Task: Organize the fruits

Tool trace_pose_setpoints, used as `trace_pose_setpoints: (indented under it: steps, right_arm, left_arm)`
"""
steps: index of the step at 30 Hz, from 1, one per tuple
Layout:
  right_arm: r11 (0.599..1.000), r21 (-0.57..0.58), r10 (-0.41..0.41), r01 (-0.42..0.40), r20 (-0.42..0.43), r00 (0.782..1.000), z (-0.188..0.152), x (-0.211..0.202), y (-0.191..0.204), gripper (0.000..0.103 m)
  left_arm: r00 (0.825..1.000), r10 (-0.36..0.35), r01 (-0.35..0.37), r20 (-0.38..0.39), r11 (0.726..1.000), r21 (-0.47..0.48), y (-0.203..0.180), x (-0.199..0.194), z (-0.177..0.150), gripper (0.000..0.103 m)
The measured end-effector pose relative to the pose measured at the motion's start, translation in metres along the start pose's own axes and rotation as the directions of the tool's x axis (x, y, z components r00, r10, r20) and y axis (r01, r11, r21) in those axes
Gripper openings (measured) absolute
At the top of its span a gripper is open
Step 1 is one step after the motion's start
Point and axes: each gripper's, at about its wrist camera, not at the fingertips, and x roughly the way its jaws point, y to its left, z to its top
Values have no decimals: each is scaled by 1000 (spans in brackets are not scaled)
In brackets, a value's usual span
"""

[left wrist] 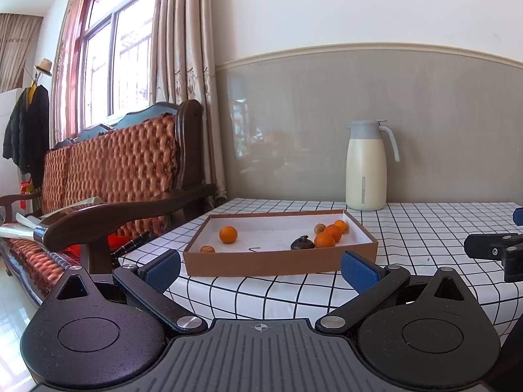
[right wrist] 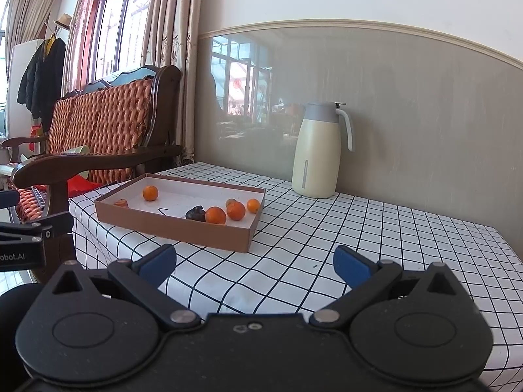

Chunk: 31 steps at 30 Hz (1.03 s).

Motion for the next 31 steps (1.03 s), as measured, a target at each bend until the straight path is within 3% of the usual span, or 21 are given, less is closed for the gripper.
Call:
trace_pose_setpoints:
  steps: [31]
  right_arm:
    - [1000, -3, 0, 0, 1, 1000, -1, 0, 0, 97]
  left_arm:
    - [999, -2, 3, 45, 1000, -22, 5, -9, -2, 103]
